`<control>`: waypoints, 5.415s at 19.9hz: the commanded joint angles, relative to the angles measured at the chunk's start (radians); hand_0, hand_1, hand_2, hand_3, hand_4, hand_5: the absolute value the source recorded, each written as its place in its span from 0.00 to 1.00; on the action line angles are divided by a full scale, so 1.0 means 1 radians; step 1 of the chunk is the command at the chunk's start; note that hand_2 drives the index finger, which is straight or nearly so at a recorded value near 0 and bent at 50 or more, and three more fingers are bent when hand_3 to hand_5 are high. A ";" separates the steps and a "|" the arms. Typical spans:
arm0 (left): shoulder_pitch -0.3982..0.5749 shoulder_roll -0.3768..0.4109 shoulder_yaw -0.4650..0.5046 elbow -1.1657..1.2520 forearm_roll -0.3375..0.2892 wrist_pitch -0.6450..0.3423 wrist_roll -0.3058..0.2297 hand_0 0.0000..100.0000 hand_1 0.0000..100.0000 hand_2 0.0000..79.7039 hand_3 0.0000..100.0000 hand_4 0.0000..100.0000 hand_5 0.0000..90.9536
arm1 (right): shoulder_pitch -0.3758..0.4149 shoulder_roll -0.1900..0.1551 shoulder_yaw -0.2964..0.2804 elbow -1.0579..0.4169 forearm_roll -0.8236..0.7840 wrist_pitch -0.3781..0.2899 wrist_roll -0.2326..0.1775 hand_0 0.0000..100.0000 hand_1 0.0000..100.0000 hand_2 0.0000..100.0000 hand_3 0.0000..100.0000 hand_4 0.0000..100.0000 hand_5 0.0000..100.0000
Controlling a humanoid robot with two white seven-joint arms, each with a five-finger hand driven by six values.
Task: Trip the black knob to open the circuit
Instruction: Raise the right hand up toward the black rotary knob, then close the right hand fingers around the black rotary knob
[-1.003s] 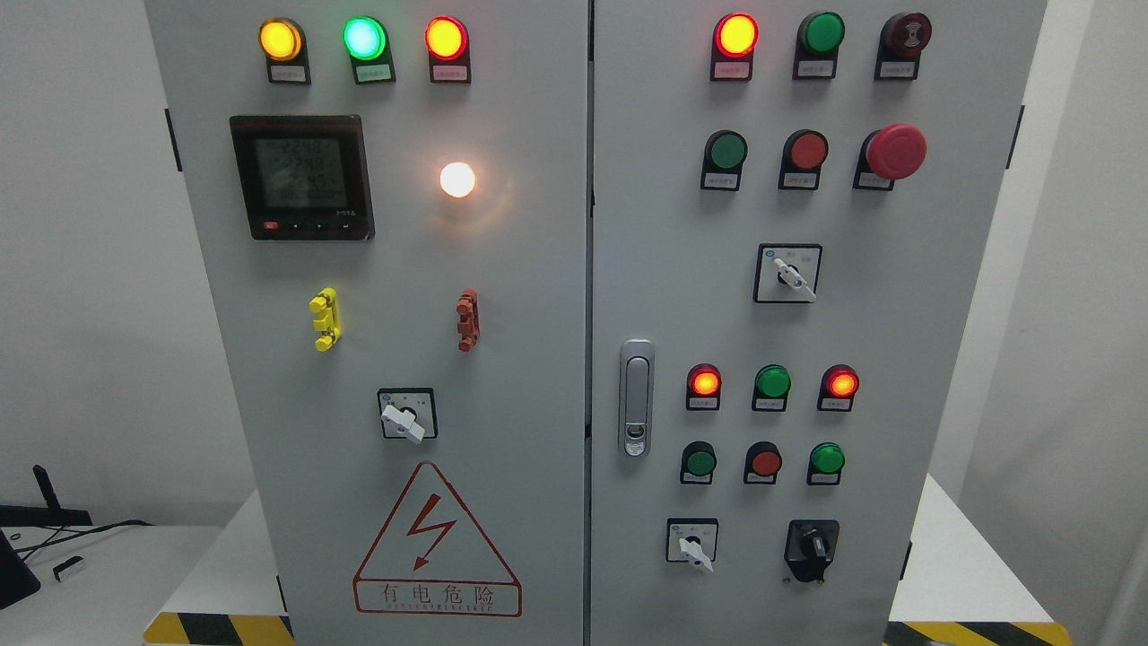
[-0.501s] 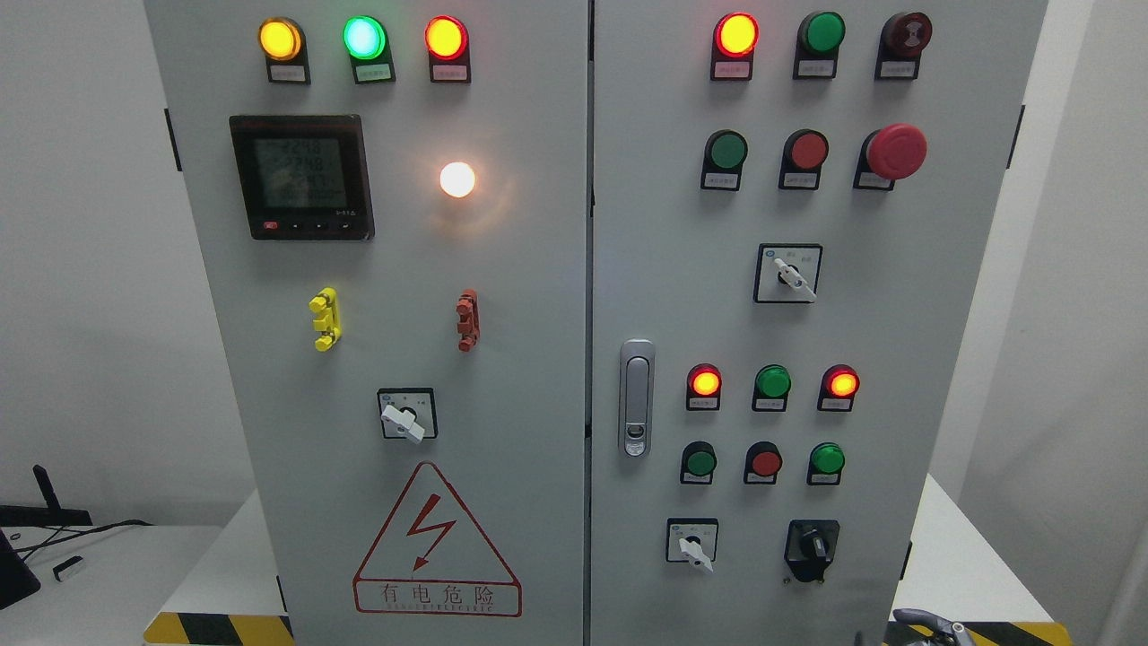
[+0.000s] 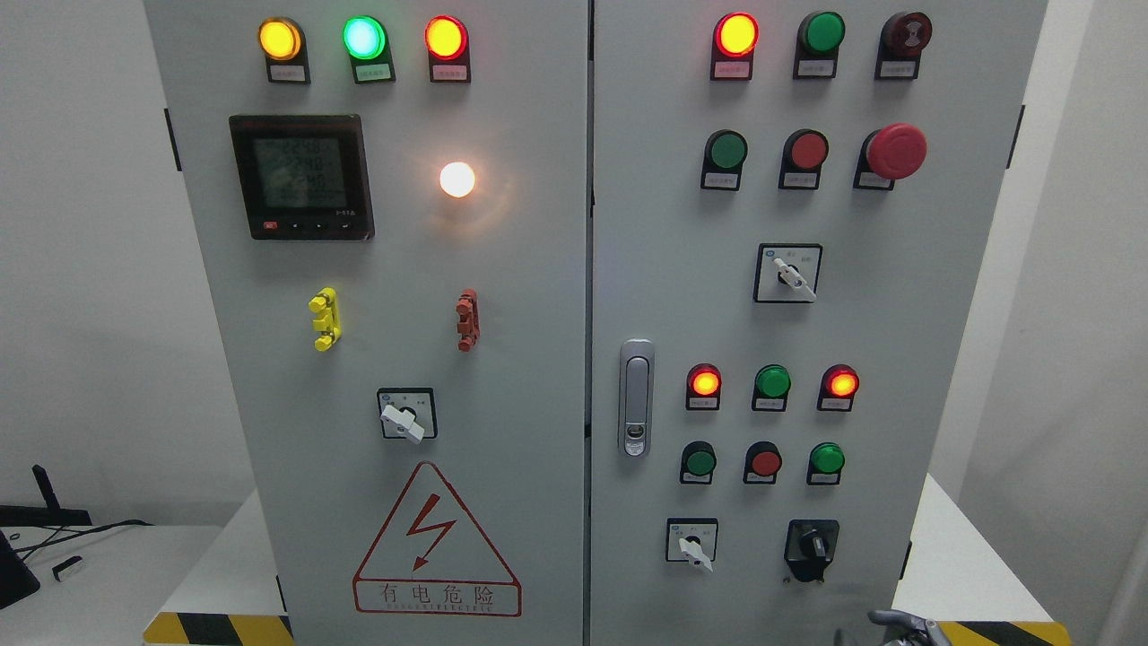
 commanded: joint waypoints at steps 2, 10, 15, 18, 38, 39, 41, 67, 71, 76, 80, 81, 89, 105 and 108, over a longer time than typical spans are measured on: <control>0.000 -0.001 0.000 0.001 -0.031 -0.001 -0.001 0.12 0.39 0.00 0.00 0.00 0.00 | -0.055 -0.004 -0.004 0.078 -0.001 -0.001 0.002 0.25 0.75 0.45 0.79 0.89 0.99; 0.000 0.001 0.000 0.001 -0.031 -0.001 -0.001 0.12 0.39 0.00 0.00 0.00 0.00 | -0.093 -0.007 -0.009 0.110 -0.002 -0.001 0.007 0.25 0.74 0.46 0.79 0.89 0.99; 0.000 0.001 0.000 0.001 -0.031 -0.001 -0.001 0.12 0.39 0.00 0.00 0.00 0.00 | -0.101 -0.007 -0.009 0.126 -0.002 0.000 0.010 0.26 0.74 0.46 0.80 0.89 0.99; 0.000 -0.001 0.000 -0.001 -0.031 -0.001 -0.001 0.12 0.39 0.00 0.00 0.00 0.00 | -0.107 -0.005 -0.009 0.130 -0.002 0.013 0.010 0.26 0.74 0.46 0.80 0.89 0.99; 0.000 0.001 0.000 0.001 -0.031 -0.001 -0.001 0.12 0.39 0.00 0.00 0.00 0.00 | -0.165 -0.005 -0.007 0.170 -0.001 0.027 0.011 0.24 0.76 0.46 0.80 0.89 0.99; 0.000 -0.001 0.000 0.001 -0.031 -0.001 -0.001 0.12 0.39 0.00 0.00 0.00 0.00 | -0.170 -0.005 -0.007 0.172 -0.001 0.027 0.011 0.24 0.76 0.46 0.80 0.89 0.99; 0.000 -0.001 0.000 0.001 -0.031 -0.001 -0.001 0.12 0.39 0.00 0.00 0.00 0.00 | -0.171 -0.005 -0.007 0.175 0.001 0.039 0.011 0.23 0.76 0.47 0.81 0.89 0.99; 0.000 0.001 0.000 -0.001 -0.031 -0.001 -0.001 0.12 0.39 0.00 0.00 0.00 0.00 | -0.185 -0.002 -0.004 0.169 0.001 0.060 0.017 0.24 0.77 0.50 0.83 0.90 1.00; 0.000 -0.001 0.000 0.001 -0.031 -0.001 -0.001 0.12 0.39 0.00 0.00 0.00 0.00 | -0.185 -0.002 -0.001 0.167 0.001 0.060 0.017 0.24 0.77 0.50 0.83 0.91 1.00; 0.000 -0.001 0.000 -0.001 -0.031 -0.001 -0.001 0.12 0.39 0.00 0.00 0.00 0.00 | -0.187 -0.002 -0.001 0.167 0.001 0.060 0.017 0.24 0.77 0.50 0.83 0.91 1.00; 0.000 0.001 0.000 -0.001 -0.031 -0.001 -0.001 0.12 0.39 0.00 0.00 0.00 0.00 | -0.187 -0.002 -0.001 0.166 0.001 0.060 0.017 0.25 0.77 0.50 0.84 0.91 1.00; 0.000 0.001 0.000 -0.001 -0.031 -0.001 -0.001 0.12 0.39 0.00 0.00 0.00 0.00 | -0.187 -0.002 -0.001 0.166 0.001 0.060 0.017 0.25 0.77 0.50 0.84 0.91 1.00; 0.000 0.001 0.000 0.001 -0.031 -0.001 -0.001 0.12 0.39 0.00 0.00 0.00 0.00 | -0.187 -0.002 0.000 0.166 0.001 0.059 0.017 0.25 0.77 0.52 0.85 0.91 1.00; 0.000 -0.001 0.000 -0.001 -0.031 -0.001 -0.001 0.12 0.39 0.00 0.00 0.00 0.00 | -0.185 -0.001 0.008 0.155 0.001 0.059 0.019 0.26 0.77 0.53 0.86 0.91 1.00; 0.000 -0.001 0.000 -0.001 -0.031 -0.001 -0.001 0.12 0.39 0.00 0.00 0.00 0.00 | -0.185 -0.001 0.008 0.155 0.001 0.059 0.019 0.26 0.77 0.53 0.87 0.91 1.00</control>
